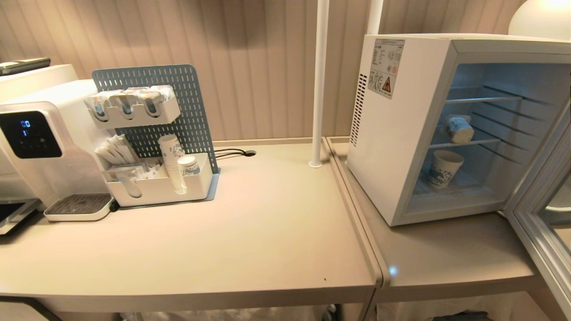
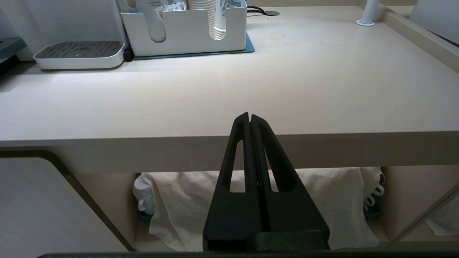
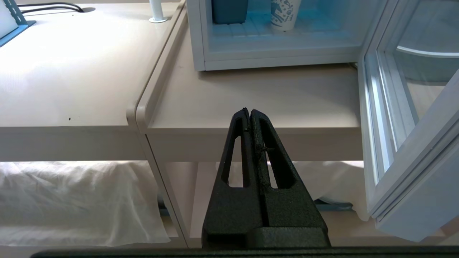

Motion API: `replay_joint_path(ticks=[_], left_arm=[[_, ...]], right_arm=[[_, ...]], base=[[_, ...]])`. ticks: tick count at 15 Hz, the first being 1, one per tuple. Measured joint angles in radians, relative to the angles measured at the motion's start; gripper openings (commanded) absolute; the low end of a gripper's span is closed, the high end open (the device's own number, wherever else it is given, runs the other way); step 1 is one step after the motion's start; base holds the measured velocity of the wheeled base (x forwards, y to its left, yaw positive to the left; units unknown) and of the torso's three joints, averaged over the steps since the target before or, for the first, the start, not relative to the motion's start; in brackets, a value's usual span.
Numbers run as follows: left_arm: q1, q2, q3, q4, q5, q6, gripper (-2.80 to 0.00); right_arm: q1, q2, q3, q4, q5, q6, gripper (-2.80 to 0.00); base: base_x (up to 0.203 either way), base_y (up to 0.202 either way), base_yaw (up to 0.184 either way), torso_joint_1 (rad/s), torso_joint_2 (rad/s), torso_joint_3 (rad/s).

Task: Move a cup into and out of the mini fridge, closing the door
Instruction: Close the freezer door

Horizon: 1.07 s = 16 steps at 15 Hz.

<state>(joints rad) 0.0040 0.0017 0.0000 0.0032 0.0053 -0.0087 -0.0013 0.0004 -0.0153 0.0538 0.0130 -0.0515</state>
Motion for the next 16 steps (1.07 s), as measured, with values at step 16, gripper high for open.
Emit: replay_joint_path(ticks=[16], left_arm=[[0.0,0.0,0.0,0.0,0.0,0.0,-2.8]], right_arm=[[0.0,0.0,0.0,0.0,-0.001,0.001,-2.8]], base=[[-0.037,0.0,0.0,0.001,0.0,0.0]])
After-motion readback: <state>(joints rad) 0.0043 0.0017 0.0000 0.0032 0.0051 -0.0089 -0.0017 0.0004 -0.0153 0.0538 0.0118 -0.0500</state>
